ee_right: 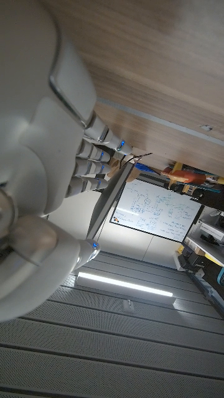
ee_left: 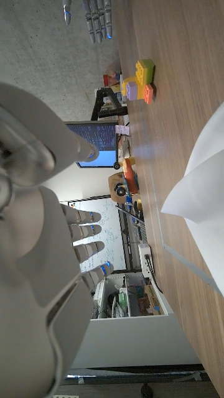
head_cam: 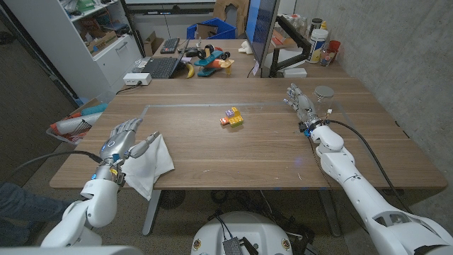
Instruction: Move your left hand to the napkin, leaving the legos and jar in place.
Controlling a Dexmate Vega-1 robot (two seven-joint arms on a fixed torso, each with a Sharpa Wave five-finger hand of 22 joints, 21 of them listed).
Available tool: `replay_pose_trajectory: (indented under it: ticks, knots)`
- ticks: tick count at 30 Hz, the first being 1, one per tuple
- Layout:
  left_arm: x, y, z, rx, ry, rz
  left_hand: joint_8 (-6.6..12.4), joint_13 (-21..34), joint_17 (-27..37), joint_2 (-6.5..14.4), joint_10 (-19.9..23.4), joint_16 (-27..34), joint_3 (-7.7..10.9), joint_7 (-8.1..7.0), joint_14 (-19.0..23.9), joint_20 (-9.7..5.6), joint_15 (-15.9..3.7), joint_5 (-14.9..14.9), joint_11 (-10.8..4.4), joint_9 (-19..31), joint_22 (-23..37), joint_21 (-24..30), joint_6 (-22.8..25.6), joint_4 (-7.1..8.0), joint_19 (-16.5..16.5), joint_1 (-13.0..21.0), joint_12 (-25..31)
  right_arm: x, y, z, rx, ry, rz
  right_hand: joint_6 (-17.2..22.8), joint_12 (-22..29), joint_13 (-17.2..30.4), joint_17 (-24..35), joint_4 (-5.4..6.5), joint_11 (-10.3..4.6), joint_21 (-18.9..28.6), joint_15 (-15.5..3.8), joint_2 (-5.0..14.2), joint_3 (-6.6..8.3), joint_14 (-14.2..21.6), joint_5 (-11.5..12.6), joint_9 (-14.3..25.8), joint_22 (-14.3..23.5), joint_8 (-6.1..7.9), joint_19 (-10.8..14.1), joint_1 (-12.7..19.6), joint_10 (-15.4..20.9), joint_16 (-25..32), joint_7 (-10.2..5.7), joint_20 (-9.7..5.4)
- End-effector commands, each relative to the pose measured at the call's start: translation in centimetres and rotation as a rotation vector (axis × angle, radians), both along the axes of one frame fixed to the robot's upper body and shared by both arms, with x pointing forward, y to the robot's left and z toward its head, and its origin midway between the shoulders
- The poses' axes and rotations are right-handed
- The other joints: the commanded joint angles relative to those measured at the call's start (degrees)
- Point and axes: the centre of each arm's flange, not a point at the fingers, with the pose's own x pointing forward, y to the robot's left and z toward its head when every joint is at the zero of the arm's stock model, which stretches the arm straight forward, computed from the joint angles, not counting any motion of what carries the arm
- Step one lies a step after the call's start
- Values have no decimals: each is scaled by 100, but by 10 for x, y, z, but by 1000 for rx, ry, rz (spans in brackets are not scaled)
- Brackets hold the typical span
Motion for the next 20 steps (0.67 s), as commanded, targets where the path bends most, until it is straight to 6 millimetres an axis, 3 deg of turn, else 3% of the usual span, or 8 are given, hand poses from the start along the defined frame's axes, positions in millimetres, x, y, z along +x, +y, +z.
replay_pose_trajectory:
  ticks: [1, 20]
  knots:
    - [7, 7, -10, 1, 46, 40, 14, -1, 11, 74, 41, 32, 11, 7, 32, 34, 0, -18, 11, 18, 12, -25, 33, -39, 46, 8, 31, -2, -1, 0, -5, 3, -8, 25, 0, 15, -4, -1, 12, -15, -4, 53, -18, 34, 35, 7, 8, -25, 60, 4, 44, -19, -43, 1]
    - [13, 8, -18, -20, 68, 31, 10, 1, 12, 88, 55, 26, 12, 7, 40, 40, 11, -14, 3, 19, 14, -66, 50, -55, 61, 5, 31, 0, 3, -3, -1, 6, 4, 20, -9, 15, -11, -7, 18, -63, -5, 63, -26, 36, 36, 7, 9, -28, 79, -5, 45, -22, -50, -1]
